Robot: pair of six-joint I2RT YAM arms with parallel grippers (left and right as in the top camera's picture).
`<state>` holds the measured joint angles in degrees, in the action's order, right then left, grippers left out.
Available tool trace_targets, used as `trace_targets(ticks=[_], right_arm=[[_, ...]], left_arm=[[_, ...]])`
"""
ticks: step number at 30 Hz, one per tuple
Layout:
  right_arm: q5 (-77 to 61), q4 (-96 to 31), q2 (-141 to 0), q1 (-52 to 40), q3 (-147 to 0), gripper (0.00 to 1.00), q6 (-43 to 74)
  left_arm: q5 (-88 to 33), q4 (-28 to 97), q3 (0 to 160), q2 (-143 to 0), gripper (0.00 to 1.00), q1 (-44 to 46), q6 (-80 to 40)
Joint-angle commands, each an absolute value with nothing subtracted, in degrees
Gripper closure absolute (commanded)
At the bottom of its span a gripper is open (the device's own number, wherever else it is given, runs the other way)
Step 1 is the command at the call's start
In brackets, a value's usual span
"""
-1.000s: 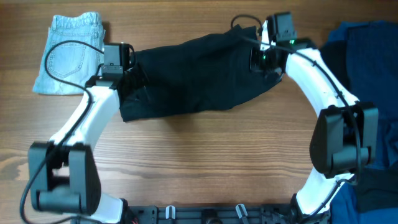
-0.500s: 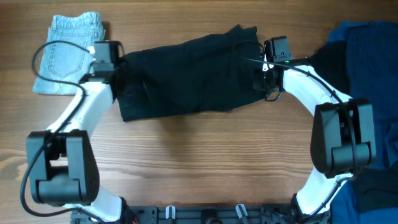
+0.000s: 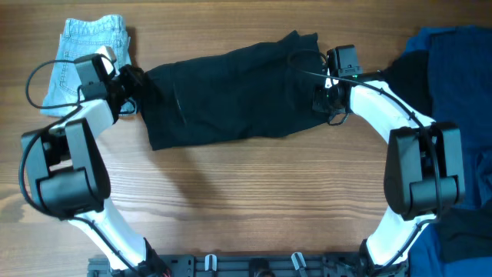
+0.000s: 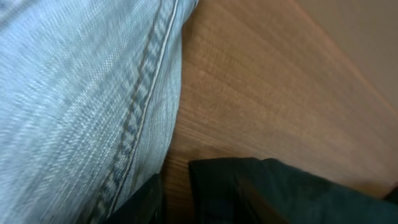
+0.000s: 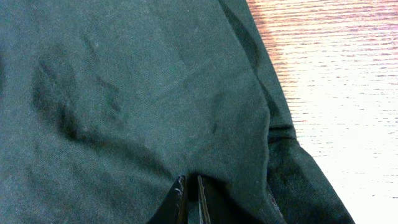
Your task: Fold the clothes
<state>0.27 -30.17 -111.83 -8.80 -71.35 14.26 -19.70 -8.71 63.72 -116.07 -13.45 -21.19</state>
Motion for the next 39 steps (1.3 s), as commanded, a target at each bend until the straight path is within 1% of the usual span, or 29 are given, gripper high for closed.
trace_targets(ticks=[1,6,10,12,14,16,19,25,29,35,39], right_arm=[[1.30,-30.44,-111.28,-8.34,-70.91,0.92,15.18],[1.30,-30.39,-111.28,-8.34,-70.91,0.92,15.20],[1.30,-30.22,-111.28,-8.34,-70.91,0.90,15.20],[1.30,-30.22,-111.28,-8.34,-70.91,0.89,15.20],[1.30,-30.22,-111.28,-8.34,-70.91,0.89,15.20],[1.30,-30.17,-111.28,-8.34,-70.91,0.89,15.20],[1.30,-30.02,-111.28,-8.34,-70.91,0.89,15.22],[1.28,-30.04,-111.28,-8.34,-70.91,0.89,15.64],[1.30,-30.04,-111.28,-8.32,-70.91,0.89,16.40],[1.30,-30.04,-111.28,-8.34,-70.91,0.88,16.67],[1.26,-30.06,-111.26,-8.34,-70.98,0.88,16.67]], left_arm=[[-21.69,-9.37,63.90,-117.03,0.63,-13.19,-17.26],[-21.63,-7.94,63.90,-117.01,0.63,-11.44,-16.64],[-21.21,-7.90,63.90,-117.03,0.64,-10.44,-16.67],[-21.21,-7.90,63.90,-117.01,0.67,-10.44,-16.69],[-21.21,-7.70,63.90,-117.01,0.75,-10.44,-16.69],[-21.21,-7.25,63.90,-116.90,0.85,-10.44,-16.69],[-21.21,-5.17,63.94,-115.31,0.96,-10.44,-16.67],[-20.18,3.57,63.94,-106.43,0.96,-10.44,-17.19],[-17.43,10.28,63.94,-101.06,0.96,-10.44,-20.29],[-8.51,22.33,63.81,-103.11,0.96,-10.33,-23.62],[-5.41,22.50,63.77,-106.17,0.96,-10.33,-23.59]])
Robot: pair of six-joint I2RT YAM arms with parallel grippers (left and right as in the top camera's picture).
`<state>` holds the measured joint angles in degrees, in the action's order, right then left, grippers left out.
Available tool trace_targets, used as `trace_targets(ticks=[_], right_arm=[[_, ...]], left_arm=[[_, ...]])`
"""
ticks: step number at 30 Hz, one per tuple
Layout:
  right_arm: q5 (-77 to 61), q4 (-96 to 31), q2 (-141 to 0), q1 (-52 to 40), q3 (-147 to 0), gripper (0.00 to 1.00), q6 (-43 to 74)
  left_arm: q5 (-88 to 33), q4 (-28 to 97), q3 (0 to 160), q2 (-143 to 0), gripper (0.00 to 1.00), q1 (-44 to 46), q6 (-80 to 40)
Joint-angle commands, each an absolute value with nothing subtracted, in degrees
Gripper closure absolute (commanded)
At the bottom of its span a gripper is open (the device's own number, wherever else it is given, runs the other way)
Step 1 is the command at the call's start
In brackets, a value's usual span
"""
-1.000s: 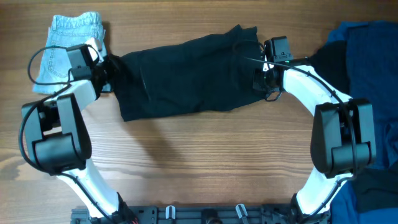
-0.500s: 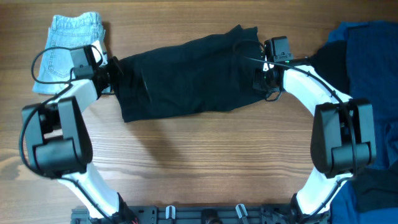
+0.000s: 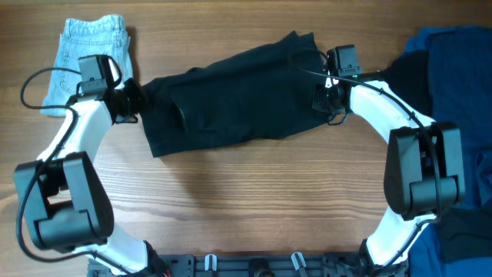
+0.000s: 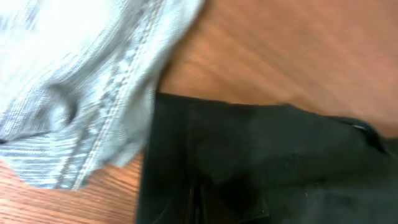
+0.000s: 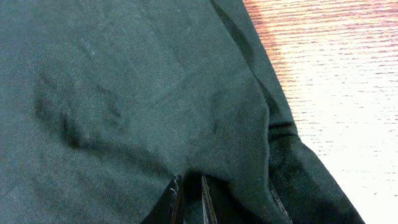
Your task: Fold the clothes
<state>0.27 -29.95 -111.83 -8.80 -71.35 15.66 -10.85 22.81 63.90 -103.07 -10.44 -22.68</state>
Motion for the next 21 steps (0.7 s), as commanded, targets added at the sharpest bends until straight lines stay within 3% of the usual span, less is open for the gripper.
trace_targets(ticks=[1,2,3,4,9,12,14,16,21], right_arm=[[1.26,-30.09,-111.26,-8.34,-71.02,0.88,16.67],[1.13,-30.04,-111.24,-8.34,-71.02,0.87,16.67],[1.06,-30.00,-111.20,-8.34,-71.02,0.84,16.64],[1.08,-29.93,-111.09,-8.34,-71.09,0.85,16.64],[1.08,-33.93,-107.13,-8.34,-78.70,0.80,12.71],[0.80,-34.11,-102.26,-8.34,-81.45,0.75,11.88],[-0.54,-33.34,-98.98,-8.34,-81.47,0.81,12.01],[-0.84,-32.03,-97.25,-8.34,-81.47,0.96,11.92],[-6.63,-26.17,-100.51,-8.34,-81.25,0.96,7.22]], left_arm=[[-5.43,21.74,63.77,-106.78,0.96,-10.33,-23.59],[-5.17,20.03,63.77,-107.26,0.87,-10.46,-23.46],[-4.80,18.61,63.77,-107.26,0.67,-10.50,-23.05],[-4.82,17.52,63.77,-107.26,0.59,-10.50,-22.72],[-5.15,13.54,66.28,-102.08,0.40,-9.39,-21.19],[-8.32,14.61,66.57,-96.33,0.46,-7.57,-21.28],[-8.47,16.36,66.54,-94.28,0.68,-5.61,-22.39],[-8.45,17.56,66.54,-94.76,0.94,-3.40,-23.83],[-7.60,16.95,66.50,-101.06,0.96,-0.08,-24.51]])
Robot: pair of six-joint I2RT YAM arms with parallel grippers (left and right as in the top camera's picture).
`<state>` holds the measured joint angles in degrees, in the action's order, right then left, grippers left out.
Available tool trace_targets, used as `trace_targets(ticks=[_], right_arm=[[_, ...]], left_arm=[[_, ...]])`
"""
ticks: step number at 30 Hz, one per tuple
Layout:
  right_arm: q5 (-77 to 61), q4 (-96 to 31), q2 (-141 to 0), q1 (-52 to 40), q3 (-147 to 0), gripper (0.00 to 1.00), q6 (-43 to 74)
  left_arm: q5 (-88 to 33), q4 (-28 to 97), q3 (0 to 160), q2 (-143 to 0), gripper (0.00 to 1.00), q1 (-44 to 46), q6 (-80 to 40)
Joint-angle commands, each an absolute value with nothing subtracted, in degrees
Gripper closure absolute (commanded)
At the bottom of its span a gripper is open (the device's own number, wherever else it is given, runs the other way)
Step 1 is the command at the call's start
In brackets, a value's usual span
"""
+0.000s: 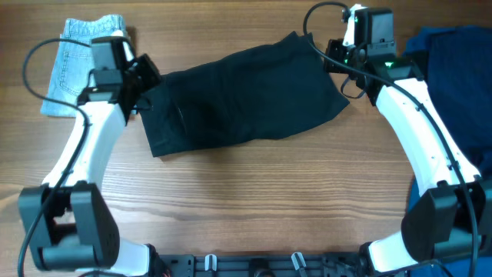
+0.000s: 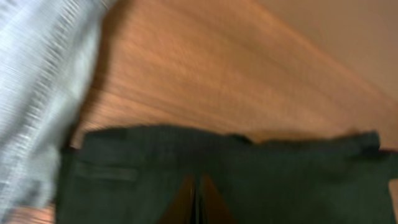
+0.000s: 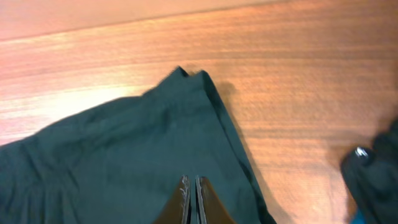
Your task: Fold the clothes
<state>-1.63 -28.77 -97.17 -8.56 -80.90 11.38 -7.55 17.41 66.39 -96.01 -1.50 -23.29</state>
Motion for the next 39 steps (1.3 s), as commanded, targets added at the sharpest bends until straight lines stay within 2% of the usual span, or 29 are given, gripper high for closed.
trace_targets(ticks=[1,4,9,18,20,25,33,39], right_arm=[[-7.20,-24.62,-101.86,-8.34,-81.25,0.96,6.48],[-8.32,-18.72,-107.92,-8.34,-81.25,0.96,5.91],[-18.09,-4.62,-120.09,-8.34,-81.25,0.94,2.57],[-15.66,22.15,-135.94,-8.34,-81.28,0.90,3.42],[-11.92,23.57,-136.55,-8.34,-81.28,0.88,3.44],[-6.98,20.78,-136.64,-7.81,-81.28,0.85,3.01],[-7.01,2.42,-136.64,-2.83,-81.28,0.86,9.50],[-8.49,-12.67,-136.59,3.42,-81.28,0.96,12.69]], left_arm=[[-7.60,16.43,66.50,-102.94,0.96,0.32,-24.49],[-7.60,15.42,66.50,-108.03,0.96,0.54,-24.47],[-7.40,12.47,66.50,-113.54,0.96,0.54,-24.45],[-7.38,11.42,66.50,-114.50,0.96,0.54,-24.21],[-7.33,11.35,66.50,-114.50,0.96,0.54,-24.21],[-5.63,10.66,66.50,-114.50,0.96,0.56,-20.38],[-4.14,3.70,66.50,-116.51,0.96,3.20,-17.96],[-3.95,-0.99,66.50,-119.77,0.96,5.06,-17.96]])
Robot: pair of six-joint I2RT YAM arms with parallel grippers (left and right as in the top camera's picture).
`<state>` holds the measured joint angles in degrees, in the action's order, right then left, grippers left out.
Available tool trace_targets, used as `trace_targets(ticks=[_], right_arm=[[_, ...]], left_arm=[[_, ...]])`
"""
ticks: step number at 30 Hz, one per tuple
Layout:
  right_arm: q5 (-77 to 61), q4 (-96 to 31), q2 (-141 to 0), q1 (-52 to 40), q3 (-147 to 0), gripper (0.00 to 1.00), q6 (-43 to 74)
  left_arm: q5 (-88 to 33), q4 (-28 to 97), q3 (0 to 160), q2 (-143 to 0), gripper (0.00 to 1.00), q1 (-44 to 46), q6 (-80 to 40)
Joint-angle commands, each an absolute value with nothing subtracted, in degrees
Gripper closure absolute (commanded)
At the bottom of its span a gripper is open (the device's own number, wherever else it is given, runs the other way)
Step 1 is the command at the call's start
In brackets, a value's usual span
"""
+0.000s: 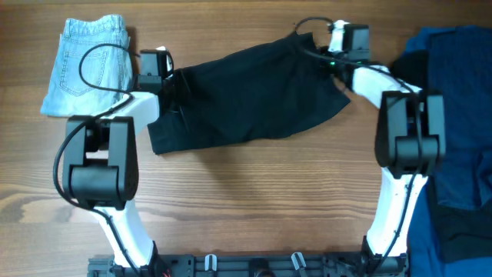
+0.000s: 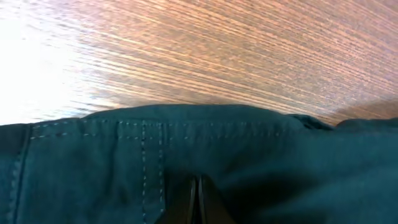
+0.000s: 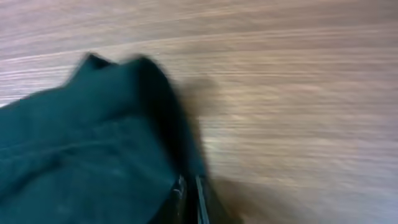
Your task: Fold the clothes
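A black garment (image 1: 246, 92) lies spread across the middle of the table, tilted up to the right. My left gripper (image 1: 173, 79) is at its far left corner. In the left wrist view the gripper (image 2: 196, 182) is shut on the stitched waistband (image 2: 149, 143). My right gripper (image 1: 323, 55) is at the far right corner. In the blurred right wrist view that gripper (image 3: 188, 182) is shut on the dark cloth edge (image 3: 124, 124). Bare wood shows just beyond both grips.
A folded pair of light denim shorts (image 1: 86, 58) lies at the far left, close to my left arm. A pile of blue clothes (image 1: 453, 92) covers the right edge of the table. Bare wood (image 1: 254, 208) runs along the near side.
Both grippers sit lower and closer to the cloth at its far corners, the left one a little further right. Both arms are drawn in more. The garment's outline is nearly unchanged.
At first my grippers were shut on the garment's left and right ends, the left one beside the denim shorts. Then both held the far corners from higher up, with the arms stretched out. Now they hold those corners low against the table.
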<state>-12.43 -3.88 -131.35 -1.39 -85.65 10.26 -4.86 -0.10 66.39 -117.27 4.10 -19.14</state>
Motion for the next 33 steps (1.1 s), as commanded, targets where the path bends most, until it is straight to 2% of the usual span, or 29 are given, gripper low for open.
trace_targets(ticks=[1,5,8,11,14,19,24,28,33], right_arm=[[-10.41,-14.55,-136.49,4.49,-81.28,0.96,12.60],[-15.75,-16.69,-131.87,7.20,-81.43,0.89,7.49],[-15.35,-20.88,-120.05,7.55,-81.76,0.86,3.51],[-16.08,-26.96,-109.47,6.17,-81.76,0.87,1.91],[-16.80,-33.87,-104.40,3.40,-81.76,0.94,1.06],[-16.21,-39.13,-105.78,-0.73,-78.81,0.96,0.27],[-11.05,-31.99,-110.32,-1.21,-72.10,0.96,3.62],[-11.49,-29.71,-115.92,-1.08,-70.76,0.96,3.81],[-11.88,-34.30,-121.82,-1.08,-70.76,0.96,12.49]], left_arm=[[-3.97,-1.39,66.50,-119.85,0.96,5.06,-17.98],[-3.97,-3.55,66.50,-119.92,0.96,5.10,-17.93],[-3.99,-4.32,66.78,-119.44,0.96,5.15,-17.08],[-4.82,-4.80,66.78,-117.93,0.96,5.28,-17.08],[-5.69,-4.47,66.78,-114.28,0.96,5.87,-17.08],[-5.04,-0.34,66.78,-105.38,0.91,6.11,-18.87],[-1.04,10.68,66.78,-97.27,0.76,5.45,-21.37],[1.41,21.23,66.76,-96.44,0.76,3.79,-24.69],[1.39,28.23,66.76,-96.77,0.75,1.39,-26.22]])
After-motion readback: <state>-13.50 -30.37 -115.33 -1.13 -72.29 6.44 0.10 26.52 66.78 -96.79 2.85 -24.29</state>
